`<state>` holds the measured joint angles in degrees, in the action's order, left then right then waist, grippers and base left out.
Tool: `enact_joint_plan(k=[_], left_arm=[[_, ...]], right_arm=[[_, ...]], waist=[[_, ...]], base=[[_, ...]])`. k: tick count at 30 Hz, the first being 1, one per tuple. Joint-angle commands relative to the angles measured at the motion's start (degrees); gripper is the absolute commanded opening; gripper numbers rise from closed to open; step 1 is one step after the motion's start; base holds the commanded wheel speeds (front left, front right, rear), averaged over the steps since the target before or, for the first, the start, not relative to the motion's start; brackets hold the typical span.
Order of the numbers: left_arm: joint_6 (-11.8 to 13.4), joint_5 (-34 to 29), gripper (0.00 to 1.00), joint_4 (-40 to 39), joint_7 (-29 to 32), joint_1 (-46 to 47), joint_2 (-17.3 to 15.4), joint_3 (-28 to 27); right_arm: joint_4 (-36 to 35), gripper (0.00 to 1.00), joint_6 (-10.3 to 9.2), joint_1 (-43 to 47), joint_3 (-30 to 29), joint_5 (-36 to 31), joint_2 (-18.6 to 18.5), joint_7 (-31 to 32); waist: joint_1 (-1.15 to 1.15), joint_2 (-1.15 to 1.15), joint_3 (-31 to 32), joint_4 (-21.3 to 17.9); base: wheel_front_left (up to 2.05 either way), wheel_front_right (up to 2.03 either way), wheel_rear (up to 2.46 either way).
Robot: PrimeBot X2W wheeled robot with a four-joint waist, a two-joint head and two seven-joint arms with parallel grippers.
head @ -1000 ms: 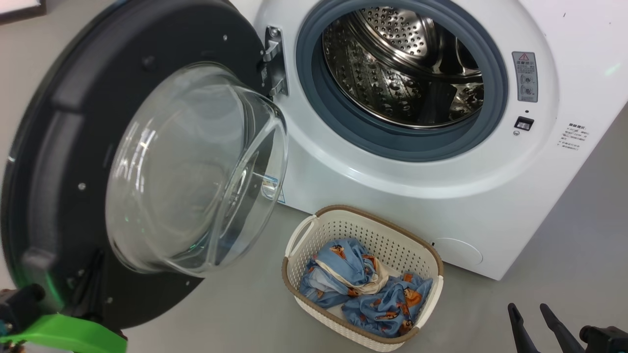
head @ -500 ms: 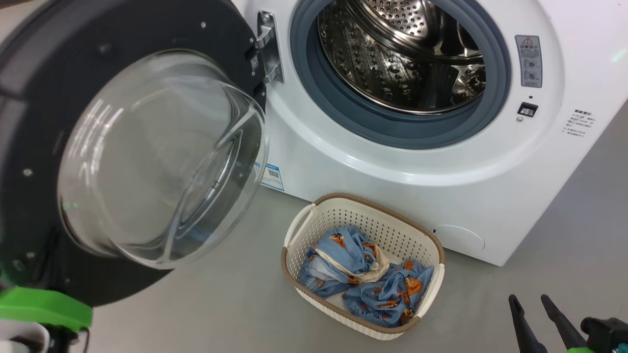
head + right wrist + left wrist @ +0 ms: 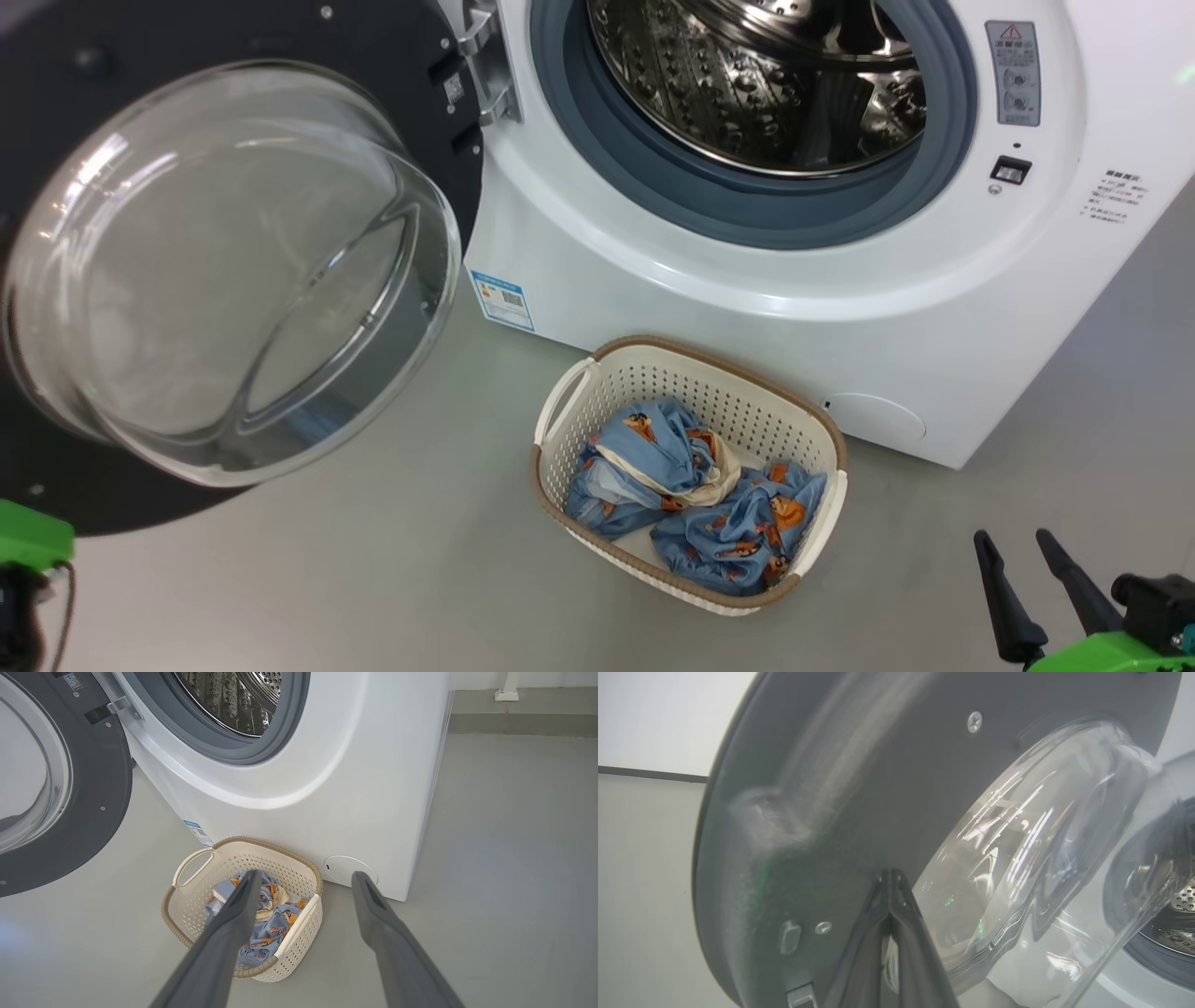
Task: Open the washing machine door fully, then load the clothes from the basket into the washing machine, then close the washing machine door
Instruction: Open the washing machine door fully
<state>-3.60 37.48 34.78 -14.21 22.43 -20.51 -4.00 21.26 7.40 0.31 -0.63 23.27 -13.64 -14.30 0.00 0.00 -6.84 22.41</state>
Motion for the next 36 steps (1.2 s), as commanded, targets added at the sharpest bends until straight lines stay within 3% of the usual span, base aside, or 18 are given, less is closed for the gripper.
enact_joint_plan(k=[1,23,36], left_arm=[[-0.4,-1.5,0.0,0.6,-0.8,4.3,-3.4,-4.0],[-3.6,-10.9,0.0,16.0,-0.8,18.1,-6.1,-16.5],[-3.9,-15.2,0.0,20.2,-0.8,21.4,-7.0,-19.0]], right_arm=[[-1.2,1.0,0.09,-2.2,1.4,-0.8,-1.4,-0.7],[-1.5,1.0,0.09,-7.9,2.7,-2.3,-2.2,-0.7],[-1.1,1.0,0.09,-9.0,3.1,-2.7,-2.2,-0.7]], waist=[[0.0,0.0,-0.9,-0.3],[0.0,0.0,-8.4,-3.6],[0.0,0.0,-9.1,-4.6]], base=[[0.0,0.0,0.0],[0.0,0.0,0.0],[0.0,0.0,0.0]])
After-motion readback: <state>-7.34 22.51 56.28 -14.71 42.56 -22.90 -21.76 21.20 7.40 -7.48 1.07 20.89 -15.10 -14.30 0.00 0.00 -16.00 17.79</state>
